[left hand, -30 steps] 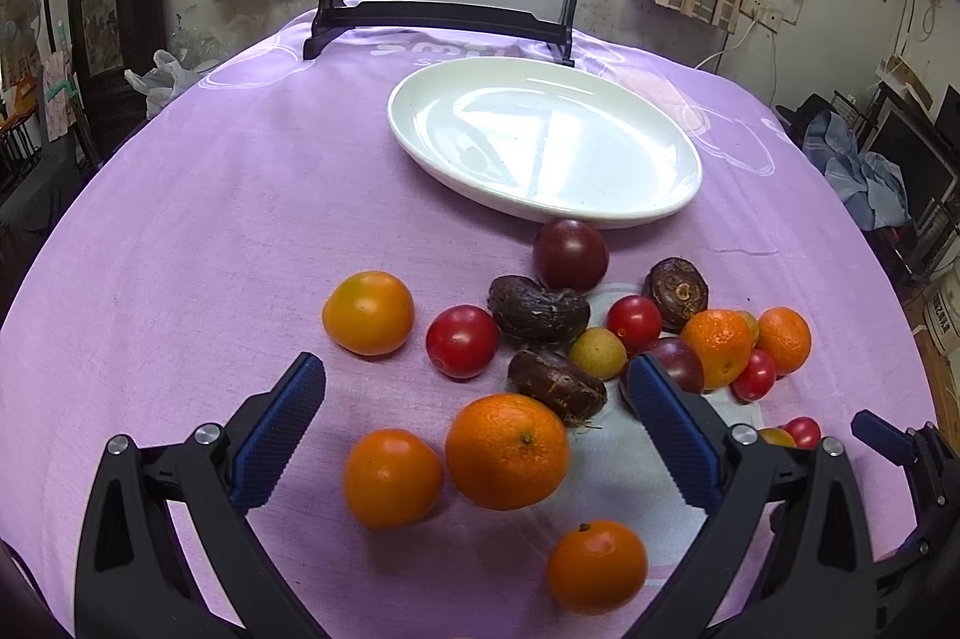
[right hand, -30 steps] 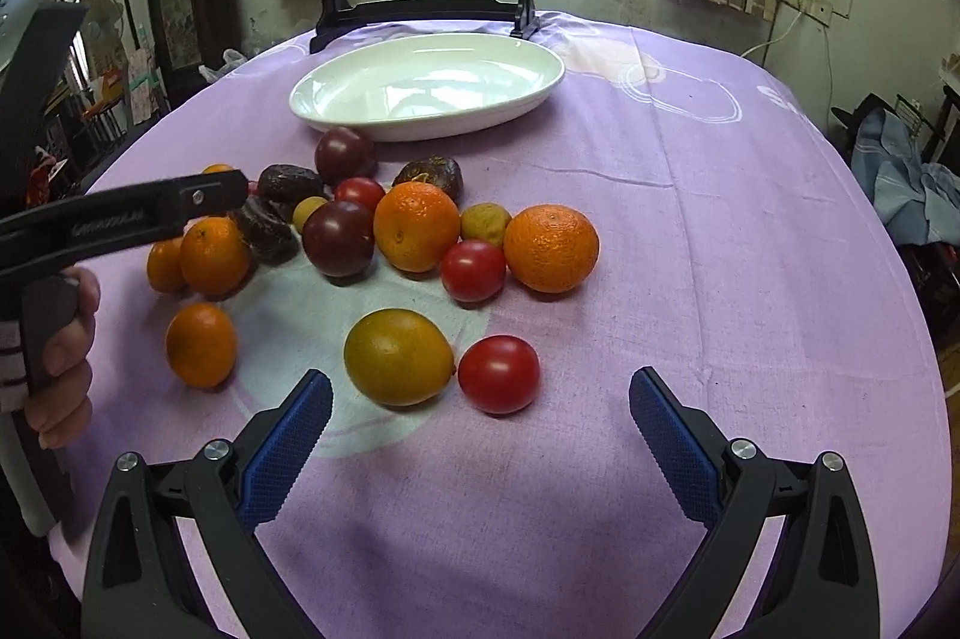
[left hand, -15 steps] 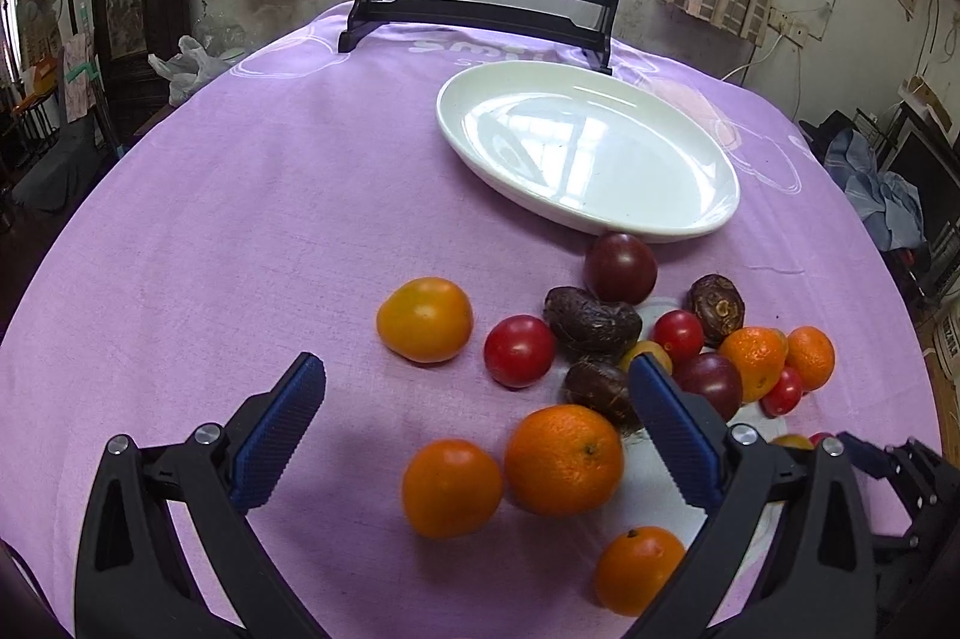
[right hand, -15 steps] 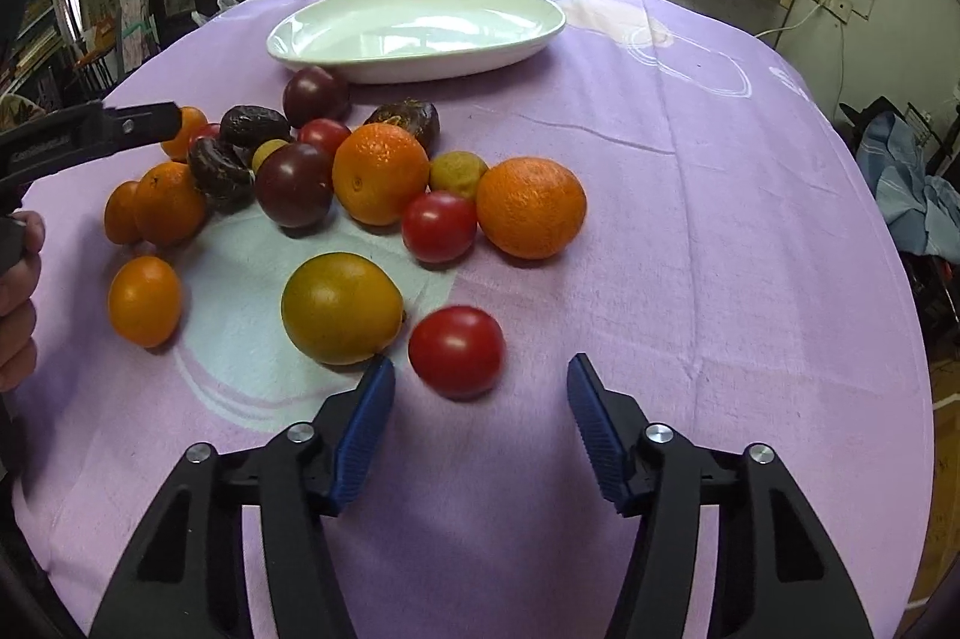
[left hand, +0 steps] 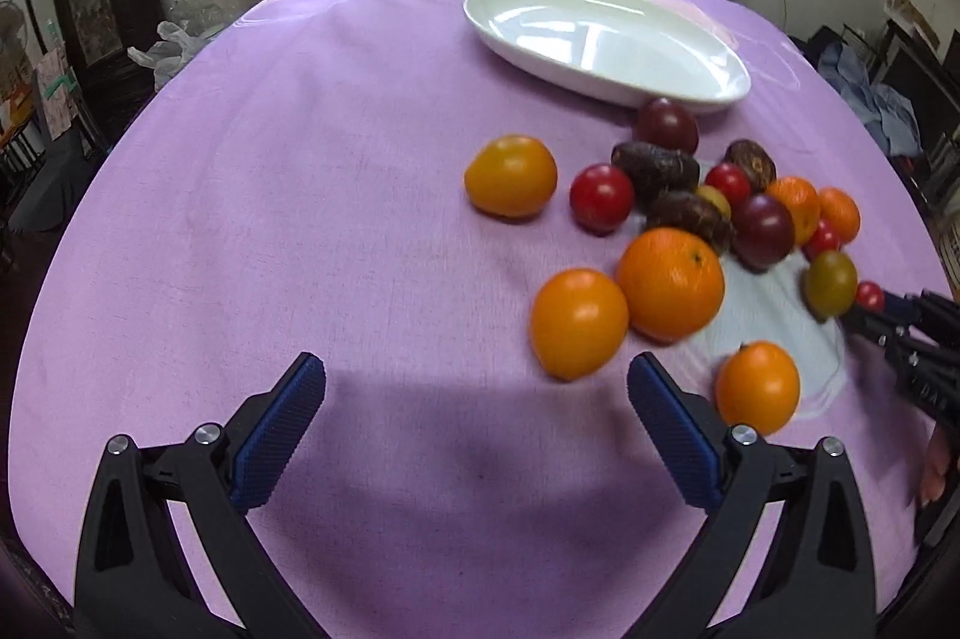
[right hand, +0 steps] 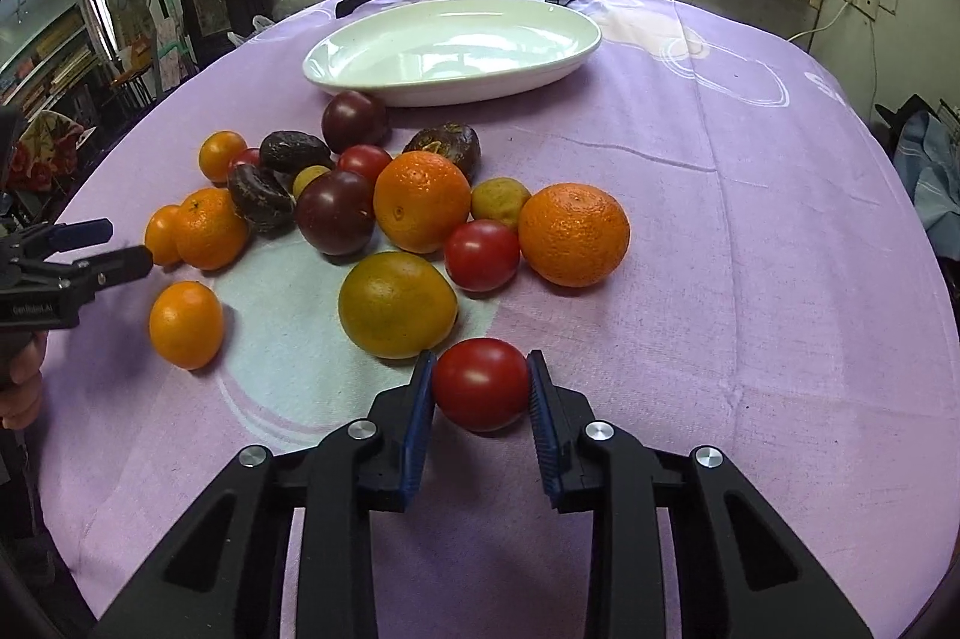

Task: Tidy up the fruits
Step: 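Grasp a red cherry tomato with the right tool while the left tool grasps a small orange tomato, then carry both tomatoes to the white plate and open both tools to release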

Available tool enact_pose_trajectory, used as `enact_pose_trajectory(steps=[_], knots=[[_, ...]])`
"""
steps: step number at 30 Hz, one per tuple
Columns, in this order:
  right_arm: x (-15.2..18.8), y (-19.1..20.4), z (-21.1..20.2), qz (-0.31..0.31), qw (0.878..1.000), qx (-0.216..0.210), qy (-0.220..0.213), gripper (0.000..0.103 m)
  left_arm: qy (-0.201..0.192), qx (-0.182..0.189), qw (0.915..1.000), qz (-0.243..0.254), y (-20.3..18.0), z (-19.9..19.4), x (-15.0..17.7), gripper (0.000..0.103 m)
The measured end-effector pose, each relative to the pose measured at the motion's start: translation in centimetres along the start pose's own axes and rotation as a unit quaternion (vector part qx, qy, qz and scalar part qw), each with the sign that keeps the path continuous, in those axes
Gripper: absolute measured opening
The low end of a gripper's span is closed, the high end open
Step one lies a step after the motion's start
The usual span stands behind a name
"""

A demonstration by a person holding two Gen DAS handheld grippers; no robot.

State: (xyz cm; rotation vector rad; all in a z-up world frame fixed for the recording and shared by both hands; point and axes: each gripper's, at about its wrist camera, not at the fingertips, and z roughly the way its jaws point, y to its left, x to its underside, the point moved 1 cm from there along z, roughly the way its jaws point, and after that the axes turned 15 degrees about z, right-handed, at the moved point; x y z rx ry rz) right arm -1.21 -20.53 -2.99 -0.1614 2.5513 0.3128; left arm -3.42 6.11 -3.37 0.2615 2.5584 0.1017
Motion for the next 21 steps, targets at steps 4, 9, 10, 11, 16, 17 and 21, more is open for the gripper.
enact_pose_trajectory(steps=[4, 9, 10, 11, 16, 17, 21], knots=[[0.1, 0.0, -0.1, 0.001, 1.000, 0.001, -0.001, 0.030, 0.000, 0.000, 0.9999, 0.014, -0.6, 0.5, -0.3, 0.099], [0.2, 0.1, -0.3, 0.002, 1.000, 0.000, -0.005, 0.030, 0.009, 0.005, 0.9997, 0.021, -1.2, 1.6, -1.0, 0.090], [0.2, 0.1, -0.4, 0.002, 1.000, 0.000, -0.005, 0.030, 0.013, 0.002, 0.9996, 0.027, -1.5, 1.9, -1.1, 0.078], [0.1, 0.1, -0.5, 0.002, 1.000, 0.000, -0.006, 0.030, 0.007, -0.002, 0.9995, 0.031, -1.6, 1.8, -1.2, 0.076], [0.1, 0.1, -0.7, 0.003, 1.000, -0.001, -0.009, 0.030, -0.009, 0.012, 0.9974, 0.070, -3.4, 1.0, -1.8, 0.035], [0.1, 0.0, -0.8, 0.003, 1.000, -0.001, -0.010, 0.030, -0.011, 0.005, 0.9971, 0.075, -3.7, 1.0, -1.8, 0.035], [0.0, 0.0, -1.5, 0.005, 1.000, -0.003, -0.018, 0.030, -0.012, 0.022, 0.9967, 0.078, -3.8, 0.5, -1.7, 0.034]])
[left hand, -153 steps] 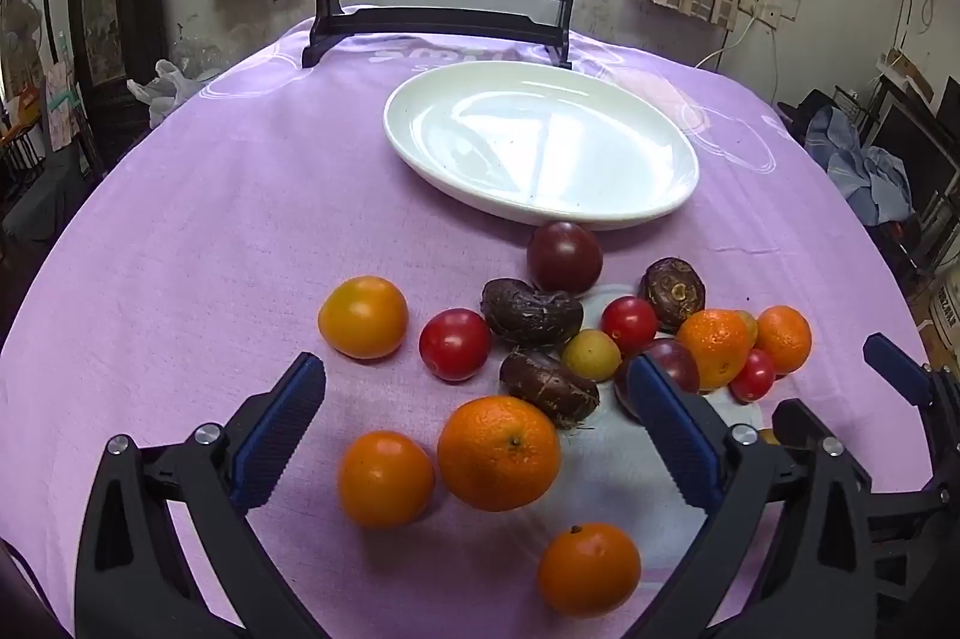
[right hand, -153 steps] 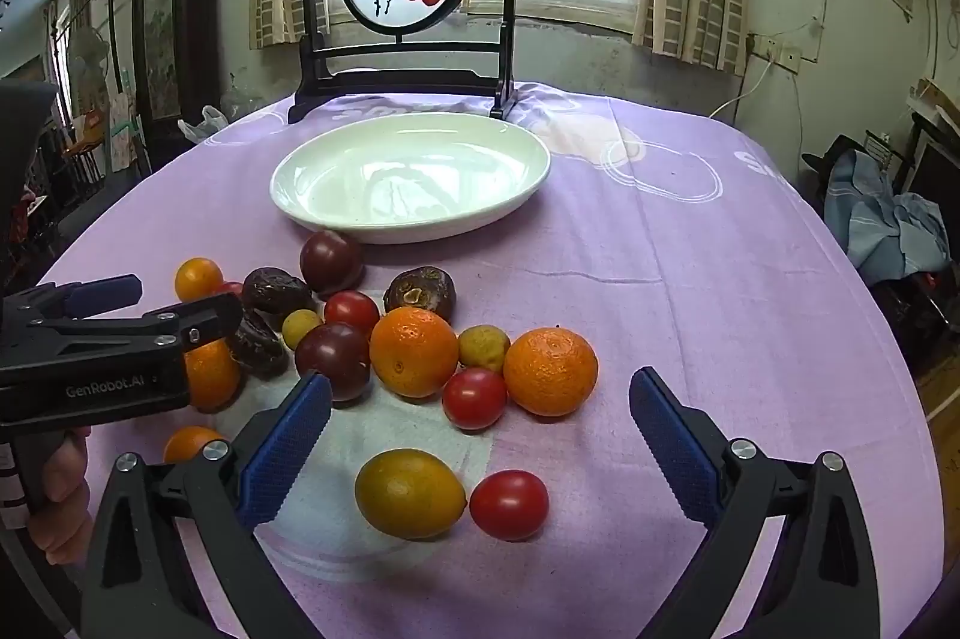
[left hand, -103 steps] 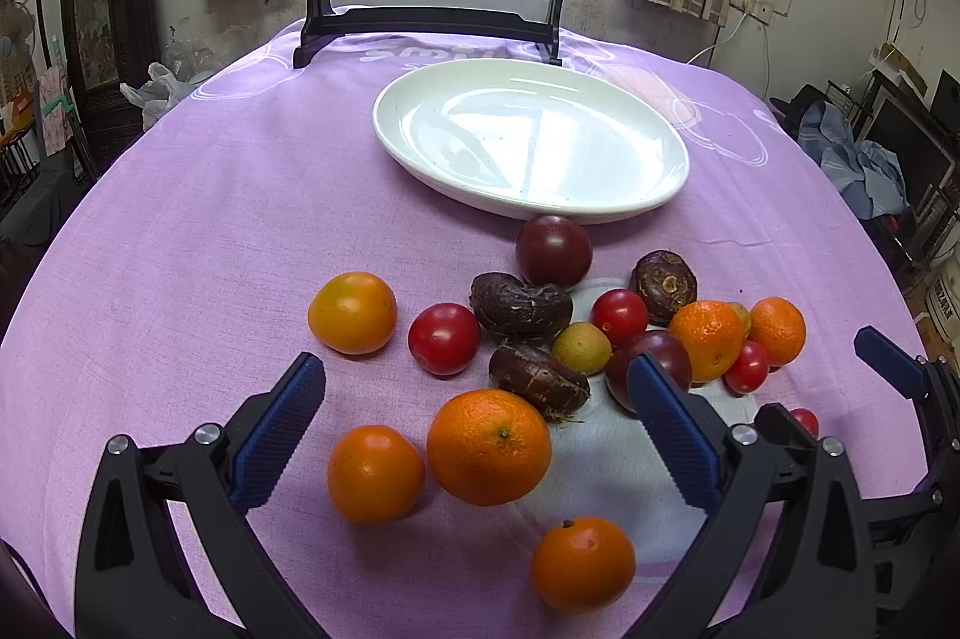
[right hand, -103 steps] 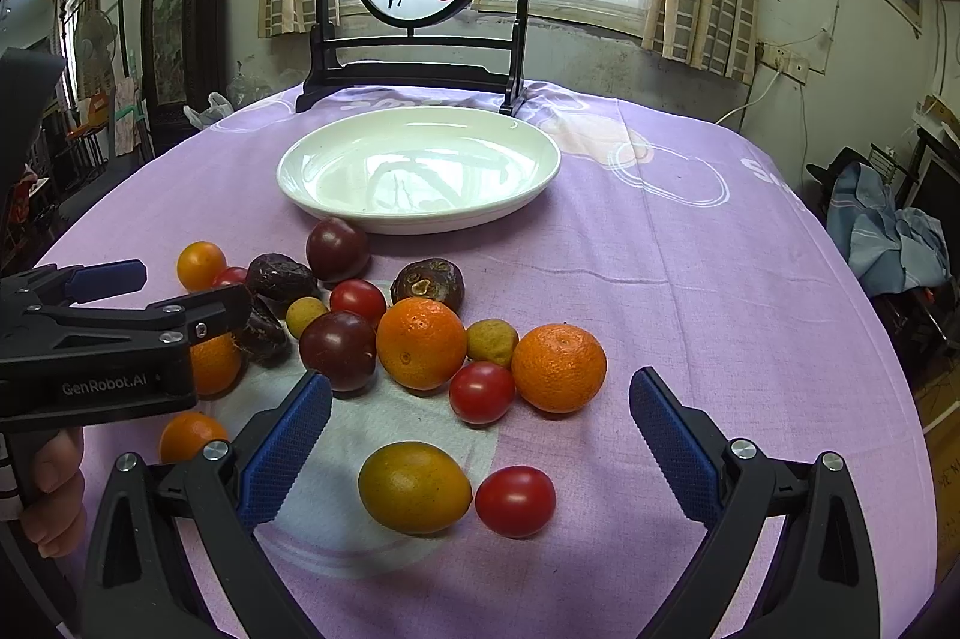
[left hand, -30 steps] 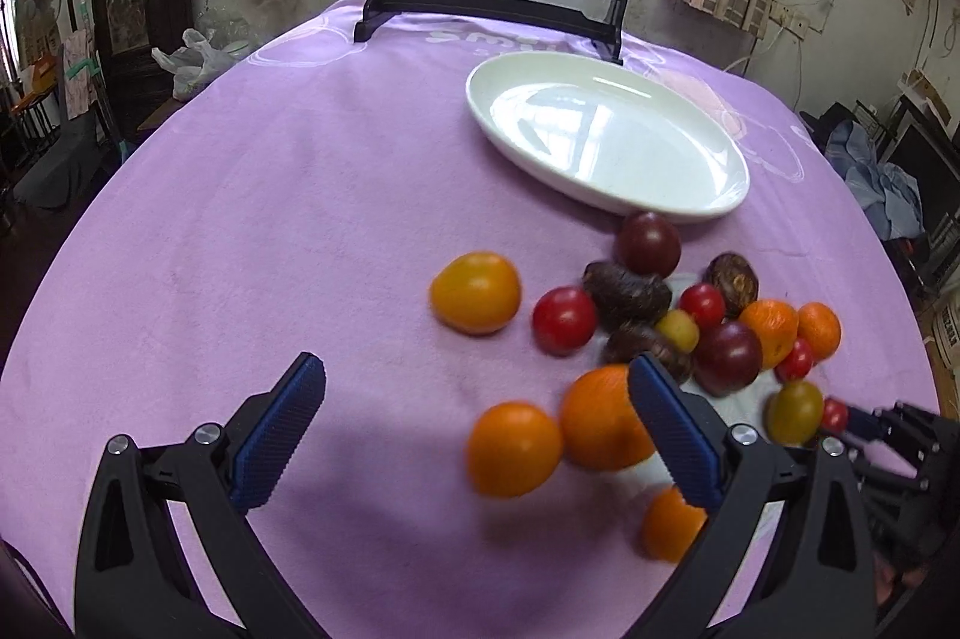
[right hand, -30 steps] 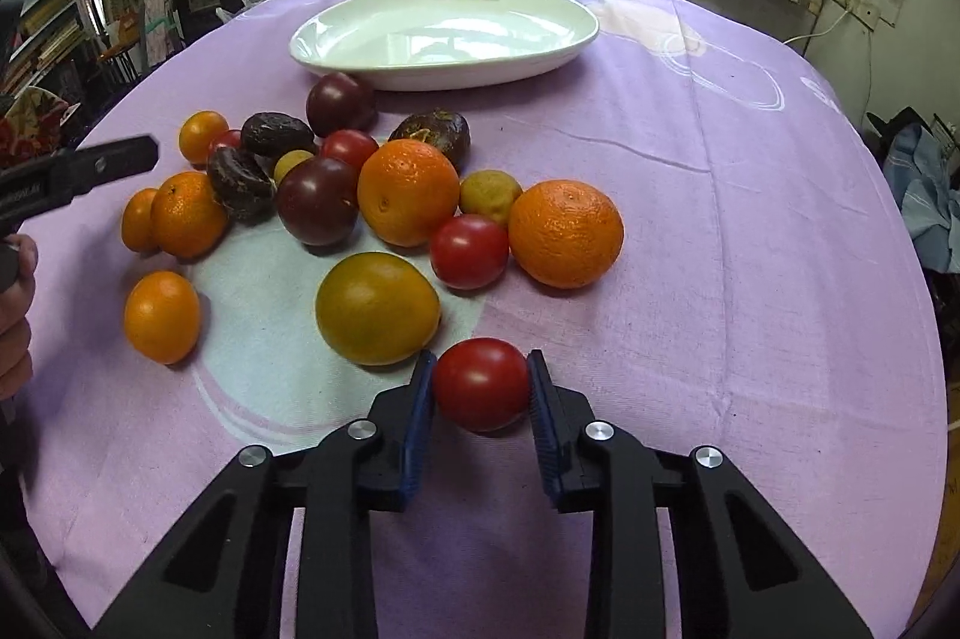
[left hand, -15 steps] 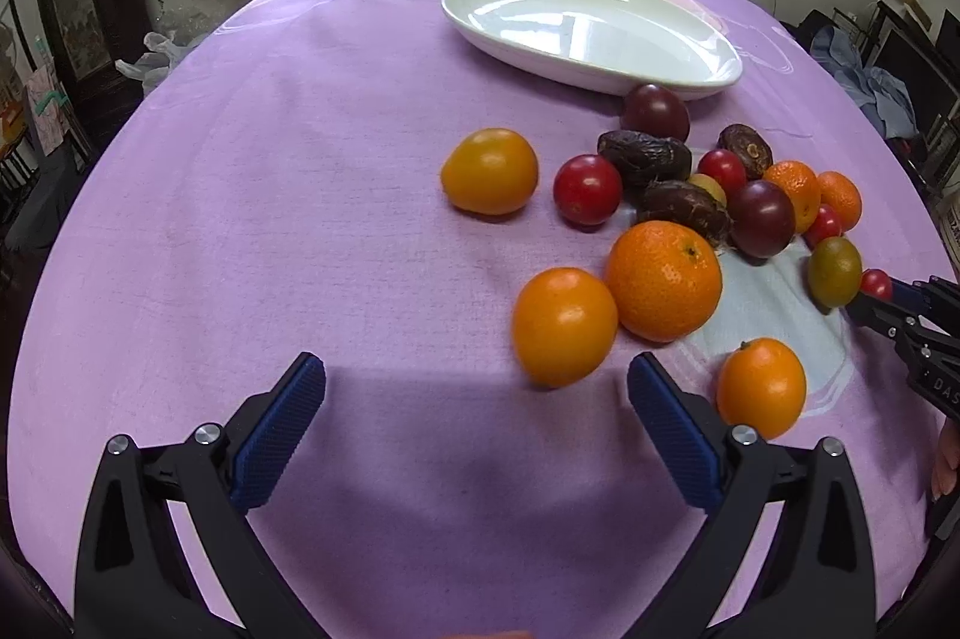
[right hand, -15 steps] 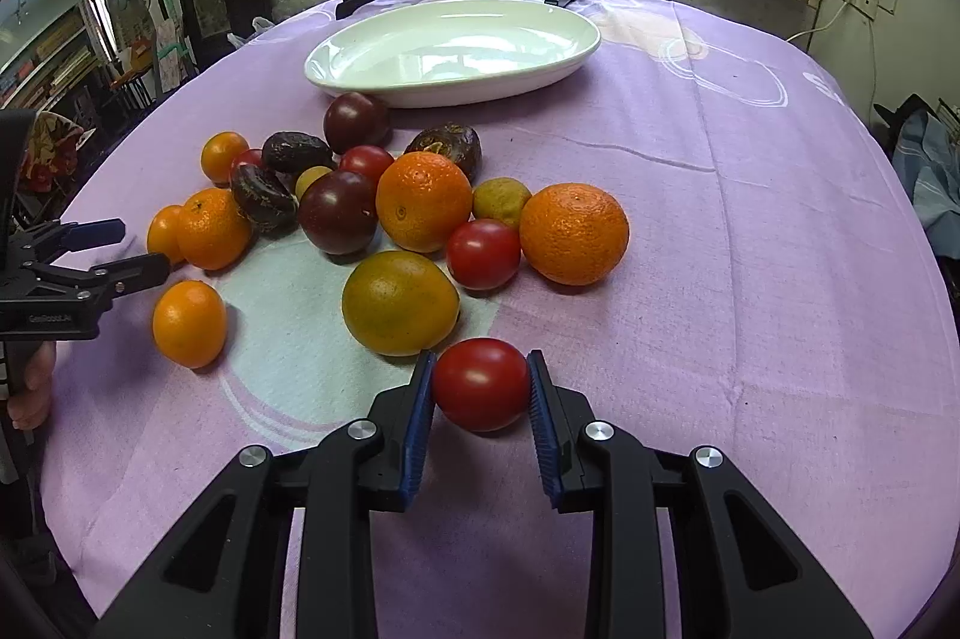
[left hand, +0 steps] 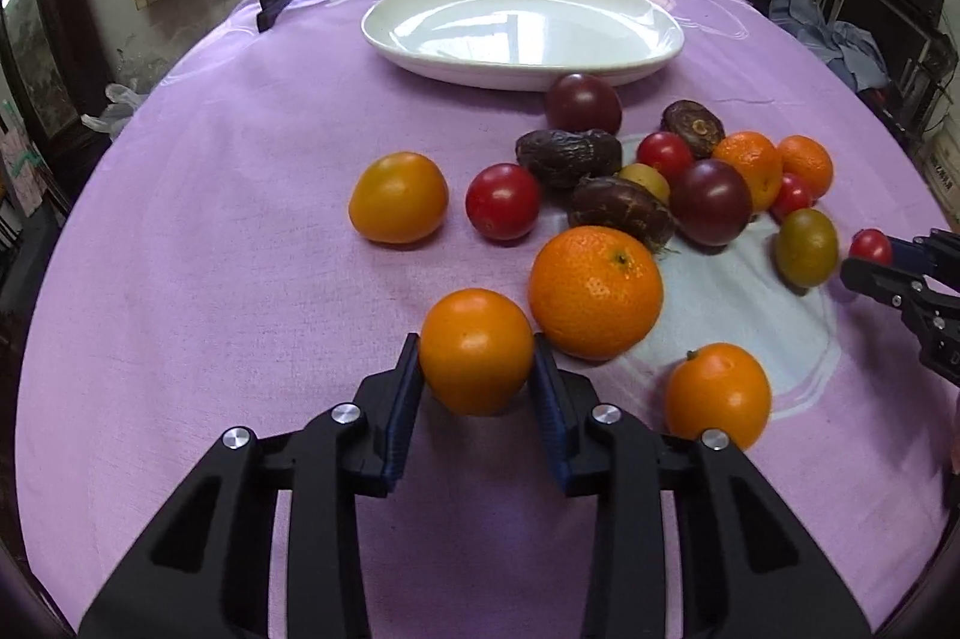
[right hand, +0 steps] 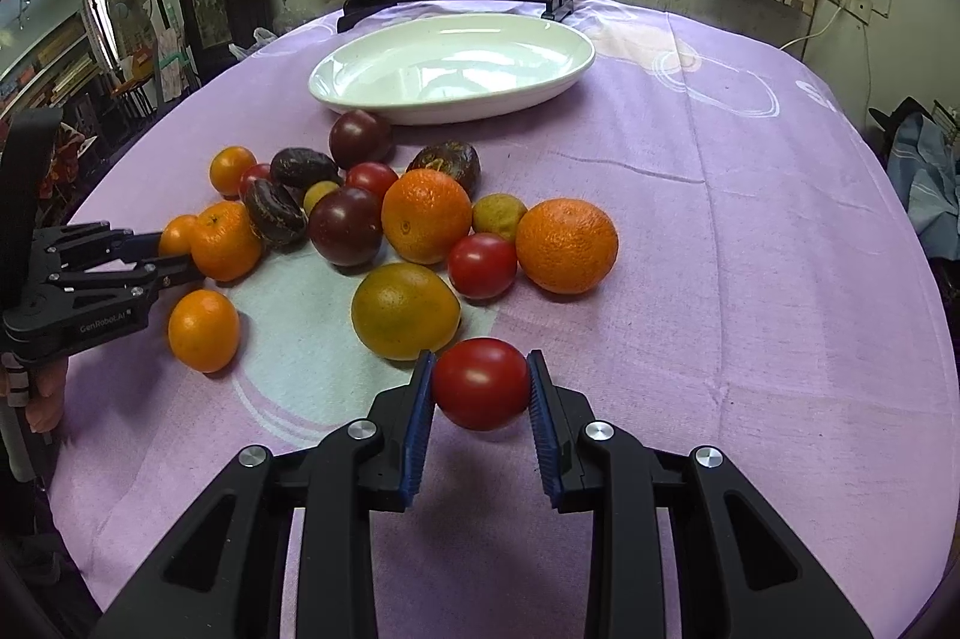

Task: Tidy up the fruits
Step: 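Carry both tomatoes to the white plate and open both tools to release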

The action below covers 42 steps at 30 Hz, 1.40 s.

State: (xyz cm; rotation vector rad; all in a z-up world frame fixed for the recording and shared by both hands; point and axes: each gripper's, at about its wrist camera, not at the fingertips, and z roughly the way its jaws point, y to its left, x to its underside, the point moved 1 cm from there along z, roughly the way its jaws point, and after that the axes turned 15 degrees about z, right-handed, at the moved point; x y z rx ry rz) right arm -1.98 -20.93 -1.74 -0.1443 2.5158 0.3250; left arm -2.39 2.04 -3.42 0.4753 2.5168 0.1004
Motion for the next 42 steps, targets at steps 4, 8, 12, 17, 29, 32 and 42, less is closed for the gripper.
enact_pose_trajectory(steps=[4, 8, 12, 17, 29, 32, 42], knots=[[-1.5, 0.3, -1.8, -0.002, 1.000, -0.007, -0.028, 0.030, -0.023, 0.034, 0.9991, 0.002, 0.3, -2.0, -0.7, 0.034], [-4.2, 1.7, -3.2, -0.022, 0.998, -0.019, -0.061, 0.030, -0.064, 0.042, 0.9970, 0.001, 1.2, -4.3, -3.6, 0.034], [-7.7, 3.9, -3.0, -0.044, 0.995, -0.027, -0.088, 0.030, -0.087, 0.021, 0.9959, -0.009, 2.1, -4.4, -8.4, 0.034], [-11.8, 5.7, 0.4, -0.042, 0.996, -0.023, -0.080, 0.030, -0.071, -0.015, 0.9972, -0.022, 3.1, -0.3, -14.3, 0.034], [-15.9, 6.3, 10.1, -0.029, 0.999, 0.013, -0.001, 0.031, 0.019, -0.015, 0.9975, -0.066, 5.9, 9.5, -17.4, 0.035], [-15.8, 6.3, 11.1, -0.029, 0.999, 0.016, 0.013, 0.037, 0.030, -0.007, 0.9969, -0.072, 5.9, 10.5, -17.3, 0.047], [-14.3, 4.0, 7.4, 0.003, 1.000, -0.011, -0.011, 0.046, -0.032, -0.032, 0.9974, -0.056, 5.0, 5.0, -16.3, 0.085]])
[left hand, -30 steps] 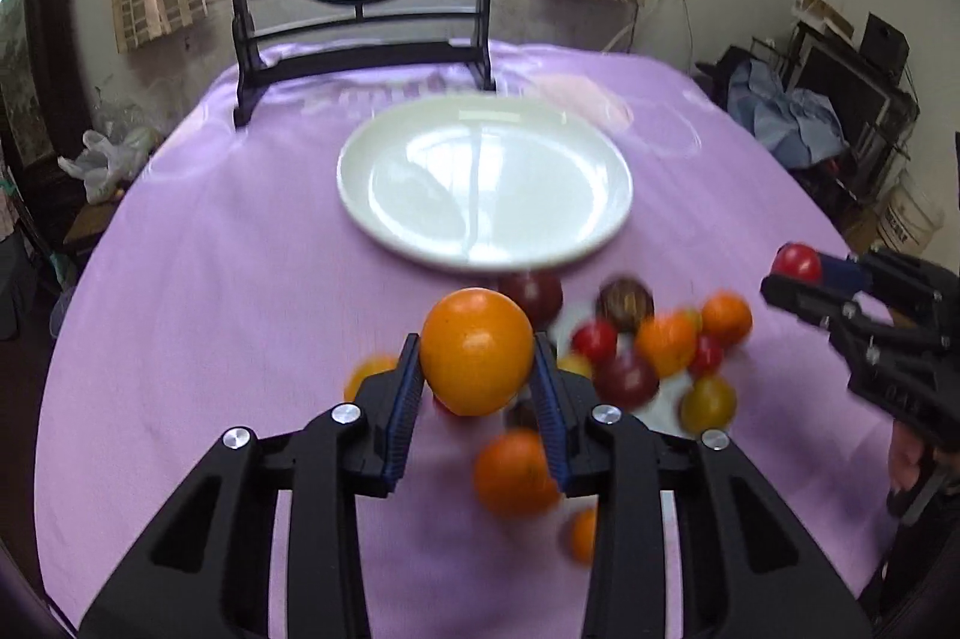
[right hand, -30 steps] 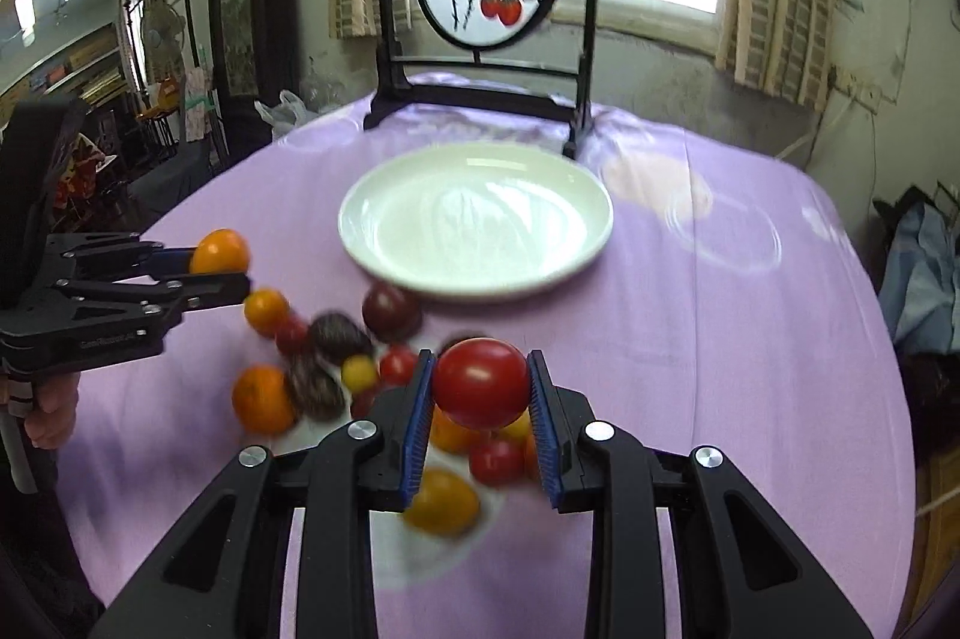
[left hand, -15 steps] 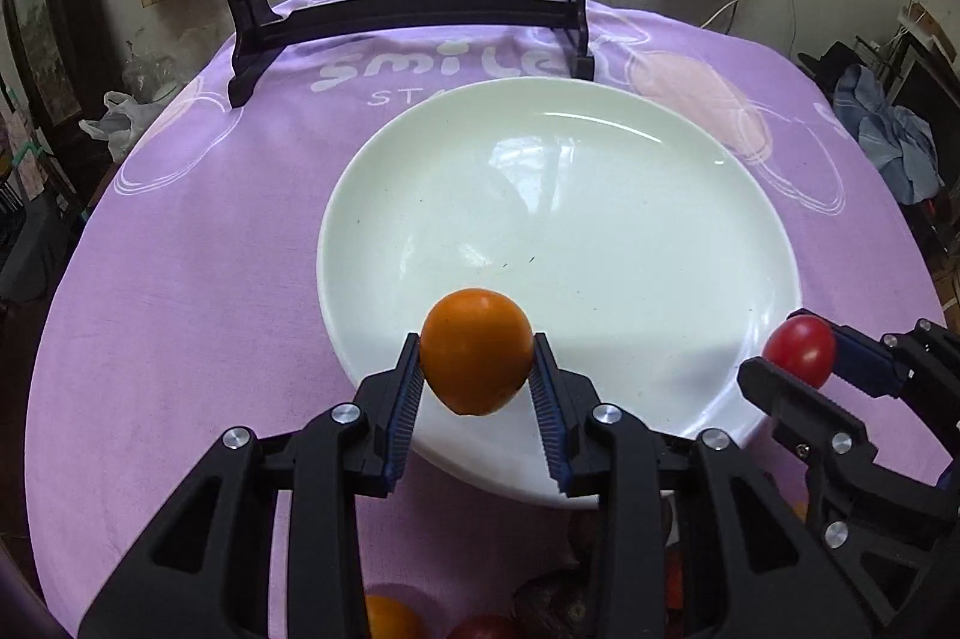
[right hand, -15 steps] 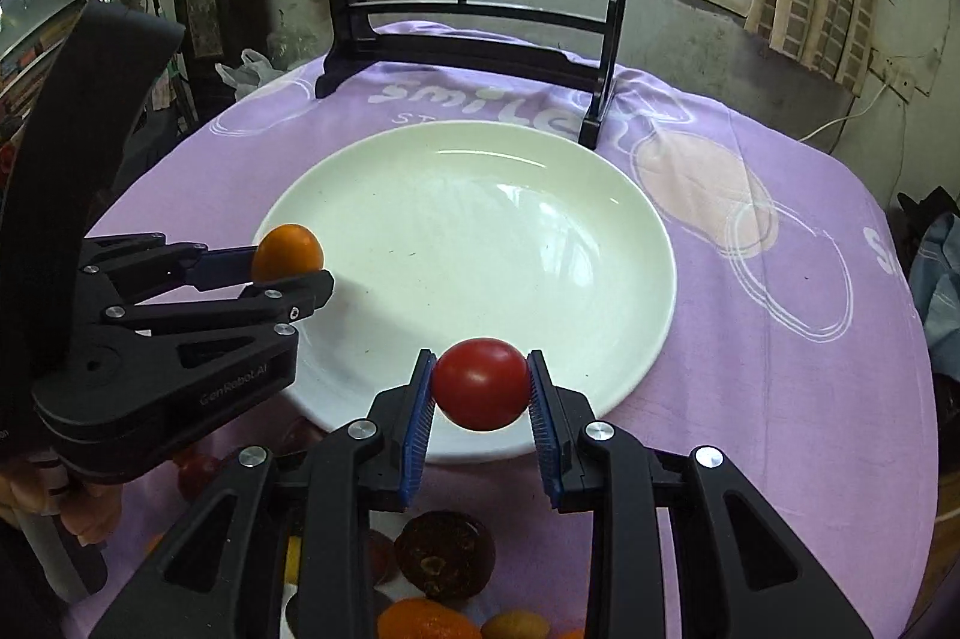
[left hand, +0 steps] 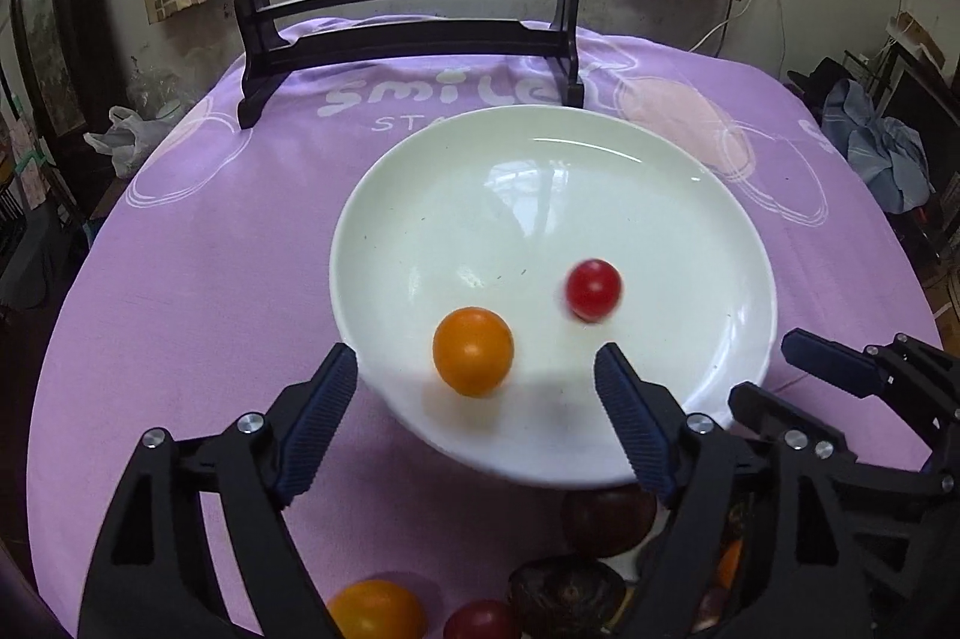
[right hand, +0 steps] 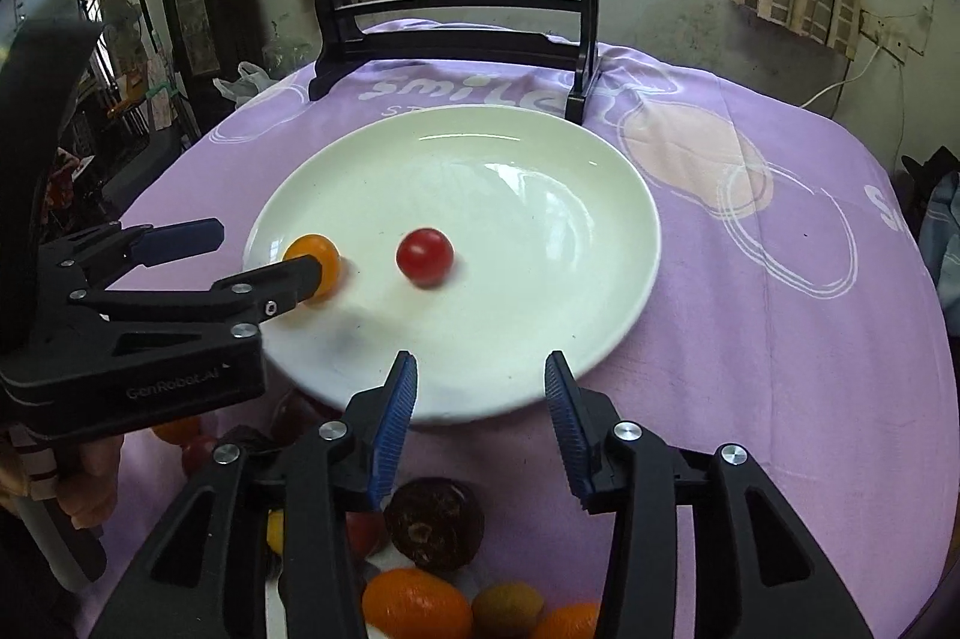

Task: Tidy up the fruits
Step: 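Carry both tomatoes to the white plate and open both tools to release, then grasp the yellow round fruit with the right tool while the left tool grasps an orange tomato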

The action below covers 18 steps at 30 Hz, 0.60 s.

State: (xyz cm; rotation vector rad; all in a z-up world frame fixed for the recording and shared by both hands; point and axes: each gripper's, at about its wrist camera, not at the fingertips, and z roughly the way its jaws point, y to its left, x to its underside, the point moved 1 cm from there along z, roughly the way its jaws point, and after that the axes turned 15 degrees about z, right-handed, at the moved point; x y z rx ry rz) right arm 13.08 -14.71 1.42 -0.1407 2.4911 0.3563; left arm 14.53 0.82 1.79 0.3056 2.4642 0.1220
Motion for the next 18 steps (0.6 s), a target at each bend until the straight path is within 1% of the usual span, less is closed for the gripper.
enact_pose_trajectory(steps=[1, 4, 7, 11, 14, 18], knots=[[0.4, -0.5, -0.8, 0.005, 1.000, -0.003, -0.004, 0.050, -0.004, -0.004, 1.0000, 0.002, -0.1, -0.6, 0.4, 0.089], [1.9, -2.3, -2.8, 0.020, 1.000, -0.005, -0.017, 0.054, -0.013, -0.020, 0.9997, 0.001, -0.2, -2.4, 2.2, 0.095], [3.6, -3.9, -4.4, 0.027, 0.999, -0.004, -0.019, 0.055, -0.017, -0.029, 0.9994, -0.003, -0.1, -3.5, 4.2, 0.095], [6.1, -5.5, -6.2, 0.040, 0.999, -0.005, -0.021, 0.056, -0.014, -0.023, 0.9995, -0.019, 0.3, -4.7, 6.8, 0.096], [7.8, -5.5, -7.2, 0.039, 0.999, -0.012, -0.020, 0.056, -0.015, -0.026, 0.9991, -0.031, 0.7, -5.4, 8.3, 0.096], [10.1, -4.4, -8.2, 0.018, 0.999, -0.031, -0.011, 0.056, -0.018, -0.025, 0.9987, -0.040, 1.0, -5.8, 9.4, 0.096]])
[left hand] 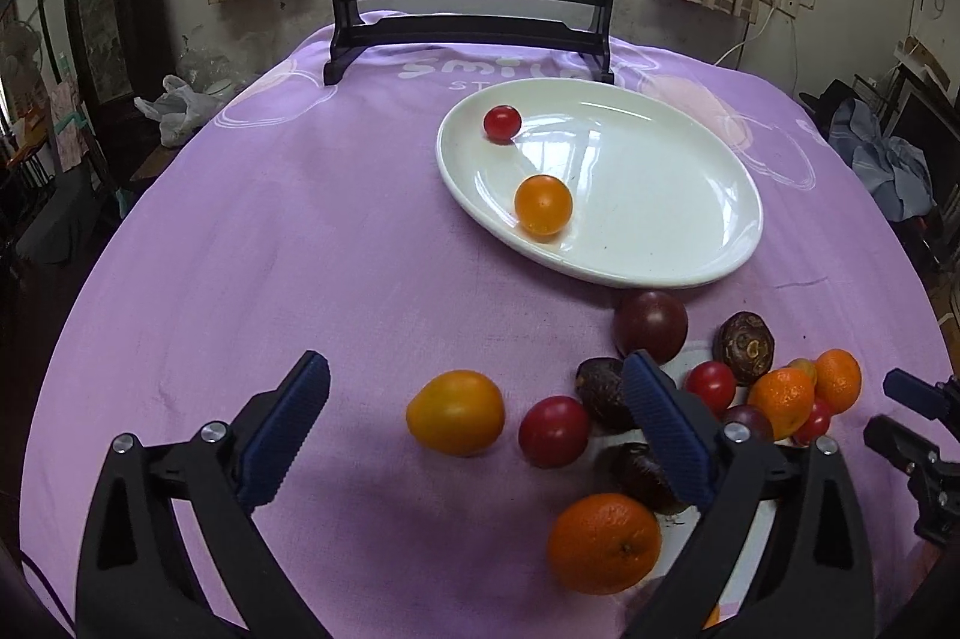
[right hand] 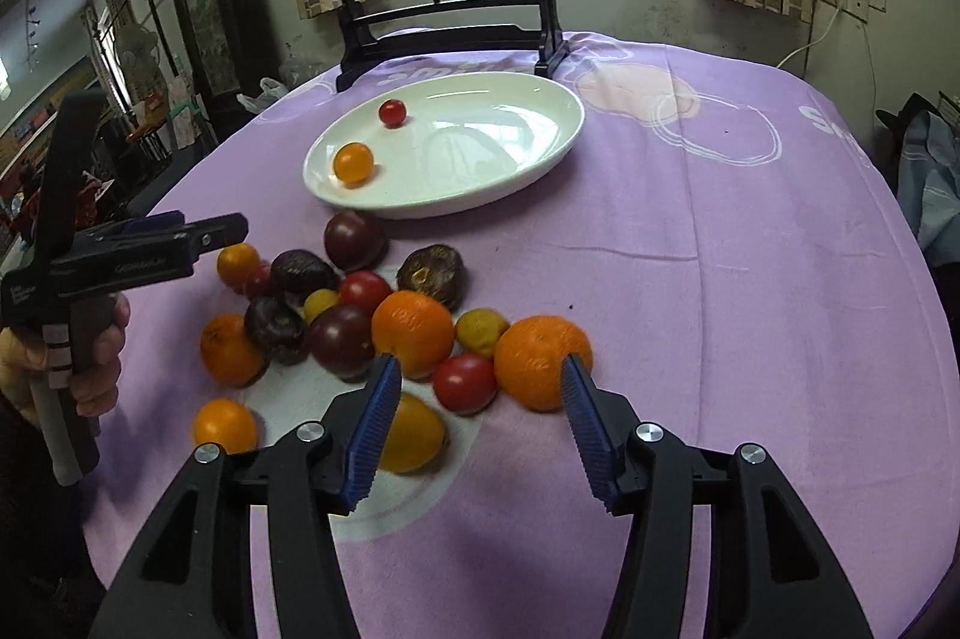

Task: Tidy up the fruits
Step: 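Grasp the yellow round fruit with the right tool while the left tool grasps an orange tomato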

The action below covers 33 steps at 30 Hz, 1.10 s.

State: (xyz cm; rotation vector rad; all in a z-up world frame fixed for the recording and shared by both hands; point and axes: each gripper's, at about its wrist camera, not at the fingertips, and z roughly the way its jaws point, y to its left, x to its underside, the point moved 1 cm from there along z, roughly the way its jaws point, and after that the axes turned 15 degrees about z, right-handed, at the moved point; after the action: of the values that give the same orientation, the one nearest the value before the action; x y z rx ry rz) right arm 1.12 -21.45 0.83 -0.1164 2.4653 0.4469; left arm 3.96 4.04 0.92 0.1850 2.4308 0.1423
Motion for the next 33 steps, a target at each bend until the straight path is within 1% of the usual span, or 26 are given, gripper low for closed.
enact_pose_trajectory(steps=[3, 6, 14, 15, 16, 18, 23, 27, 31, 33], knots=[[1.4, 0.9, -0.2, -0.011, 1.000, -0.009, 0.012, 0.060, 0.002, 0.000, 1.0000, -0.005, 0.2, 0.3, 0.4, 0.096], [2.5, 1.7, 0.4, -0.026, 0.999, -0.005, 0.027, 0.060, 0.003, 0.008, 0.9999, -0.015, 0.5, 0.5, 0.7, 0.096], [3.1, 3.1, 3.1, -0.034, 0.997, 0.008, 0.062, 0.060, 0.001, 0.019, 0.9997, -0.017, 0.6, 0.2, 1.3, 0.096], [3.1, 3.2, 3.5, -0.034, 0.997, 0.011, 0.067, 0.058, 0.002, 0.019, 0.9997, -0.015, 0.5, 0.2, 1.3, 0.096], [3.3, 3.4, 3.8, -0.037, 0.997, 0.015, 0.071, 0.051, 0.002, 0.021, 0.9997, -0.013, 0.4, 0.1, 1.5, 0.096], [3.5, 3.6, 4.1, -0.046, 0.996, 0.031, 0.063, 0.043, 0.003, 0.026, 0.9996, -0.007, 0.1, -0.1, 1.7, 0.096], [3.4, 2.9, 3.7, -0.031, 0.997, 0.009, 0.065, 0.042, 0.009, 0.032, 0.9994, 0.014, -0.7, -0.7, 2.6, 0.096], [3.6, 2.6, 3.4, -0.030, 0.997, -0.007, 0.065, 0.042, 0.021, 0.052, 0.9983, 0.015, -1.2, -1.3, 3.5, 0.096], [3.6, 2.4, 3.0, -0.027, 0.998, -0.014, 0.058, 0.042, 0.031, 0.073, 0.9967, 0.017, -2.2, -2.4, 4.7, 0.096], [3.6, 2.2, 2.8, -0.027, 0.998, -0.013, 0.055, 0.042, 0.035, 0.085, 0.9954, 0.026, -3.1, -3.1, 5.2, 0.096]])
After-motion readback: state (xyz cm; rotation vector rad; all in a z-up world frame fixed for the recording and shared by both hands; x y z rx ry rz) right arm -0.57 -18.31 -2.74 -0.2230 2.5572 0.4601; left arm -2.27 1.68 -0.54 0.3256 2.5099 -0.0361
